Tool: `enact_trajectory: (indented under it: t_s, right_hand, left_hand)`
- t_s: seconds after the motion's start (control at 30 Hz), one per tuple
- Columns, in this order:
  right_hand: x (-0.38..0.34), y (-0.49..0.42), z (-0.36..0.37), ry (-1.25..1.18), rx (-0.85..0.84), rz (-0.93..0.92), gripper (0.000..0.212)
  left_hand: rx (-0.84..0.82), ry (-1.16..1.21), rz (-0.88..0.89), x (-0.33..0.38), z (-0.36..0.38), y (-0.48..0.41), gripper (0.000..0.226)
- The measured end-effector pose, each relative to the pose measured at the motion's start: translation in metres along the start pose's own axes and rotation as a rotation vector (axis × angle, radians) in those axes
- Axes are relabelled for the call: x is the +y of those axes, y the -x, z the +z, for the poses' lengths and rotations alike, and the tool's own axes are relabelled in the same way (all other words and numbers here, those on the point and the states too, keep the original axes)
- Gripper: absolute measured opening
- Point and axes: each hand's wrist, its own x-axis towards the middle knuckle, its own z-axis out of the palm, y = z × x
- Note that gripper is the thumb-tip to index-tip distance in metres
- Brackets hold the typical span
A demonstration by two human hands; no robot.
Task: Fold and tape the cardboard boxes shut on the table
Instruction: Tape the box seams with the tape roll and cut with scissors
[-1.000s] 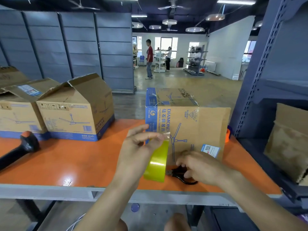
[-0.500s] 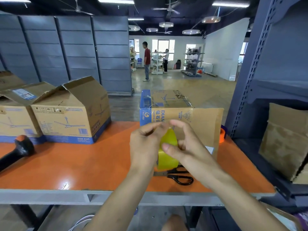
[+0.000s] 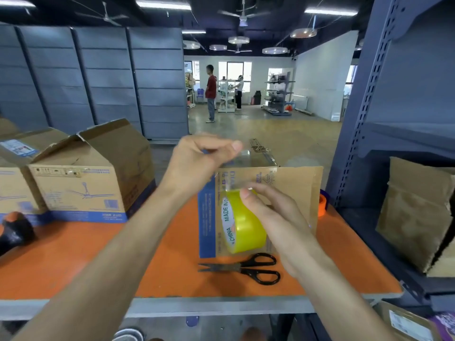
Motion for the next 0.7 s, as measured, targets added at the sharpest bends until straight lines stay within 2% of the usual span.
enact_trajectory:
  t_s: [0.17,0.3,0.43,0.7]
  right_hand:
    - [-0.006,-0.007,0.002,0.007,-0.02,-0.099,0.044]
    - [-0.001,-0.009,0.01,0.239,0.086,-0.148,0.048]
    - [0.001,-0.018,0.02,0.294,0.196,-0.158,0.034]
    - [0.0,-0.035,0.025,0.257,0.207,-0.157,0.024]
  left_hand:
    - [-0.135,0.027,-0.049,-0.014,-0.025,-0.049,0.022]
    - [-0.288,-0.078,-0.123,-0.04,-0.027,-0.061,0.024]
    - [-0.268,0.009,-0.151,-0.06,-0.016,-0.062,0.008]
    - [-0.168,0.038,-0.168,-0.073,-0.014,-0.075,0.008]
